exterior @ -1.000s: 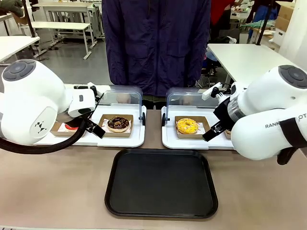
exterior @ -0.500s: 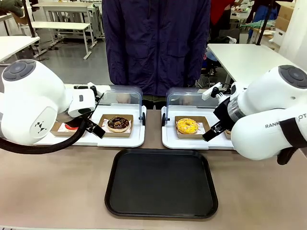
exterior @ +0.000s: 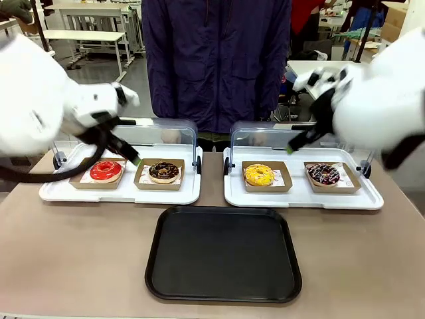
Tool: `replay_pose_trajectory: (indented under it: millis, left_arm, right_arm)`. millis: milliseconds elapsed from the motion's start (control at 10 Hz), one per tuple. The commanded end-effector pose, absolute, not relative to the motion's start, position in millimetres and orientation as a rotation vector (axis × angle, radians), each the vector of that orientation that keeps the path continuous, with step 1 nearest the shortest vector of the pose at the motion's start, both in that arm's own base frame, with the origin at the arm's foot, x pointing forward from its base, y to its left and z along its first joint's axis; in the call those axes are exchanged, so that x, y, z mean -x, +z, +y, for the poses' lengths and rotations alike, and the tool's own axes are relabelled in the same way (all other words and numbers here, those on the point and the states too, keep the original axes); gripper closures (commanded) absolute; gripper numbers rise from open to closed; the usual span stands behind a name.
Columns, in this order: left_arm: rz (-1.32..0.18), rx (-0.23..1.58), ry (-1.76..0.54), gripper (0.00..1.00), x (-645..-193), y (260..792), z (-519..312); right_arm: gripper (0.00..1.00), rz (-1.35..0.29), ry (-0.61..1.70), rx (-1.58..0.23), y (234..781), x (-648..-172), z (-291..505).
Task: Move the second donut from the left to the tray.
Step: Pick up the Paper togo box containing the Donut indicated by the person and place it on the Handle tray.
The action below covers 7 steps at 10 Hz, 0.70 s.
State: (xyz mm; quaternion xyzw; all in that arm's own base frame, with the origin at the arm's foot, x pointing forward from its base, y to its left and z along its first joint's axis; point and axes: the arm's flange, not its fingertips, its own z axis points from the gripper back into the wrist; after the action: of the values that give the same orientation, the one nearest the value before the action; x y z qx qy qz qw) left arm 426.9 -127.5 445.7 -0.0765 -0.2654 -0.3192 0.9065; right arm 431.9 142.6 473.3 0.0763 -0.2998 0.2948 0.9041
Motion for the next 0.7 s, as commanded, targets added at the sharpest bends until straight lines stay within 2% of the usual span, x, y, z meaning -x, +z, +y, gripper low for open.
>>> replay_pose_trajectory:
  millis: [0,300,600]
  left_arm:
    - [-0.509,0.262,-0.721,0.00,-449,489,-67]
    - [-0.554,0.461,-0.868,0.00,-453,506,20]
    - [-0.670,0.595,-0.940,0.00,-455,485,97]
  right_arm:
    - [0.00,-0.605,0.630,-0.332,517,-453,64]
    - [0.00,-0.714,0.704,-0.514,520,-450,-58]
    - [0.00,-0.819,0.749,-0.614,501,-438,-120]
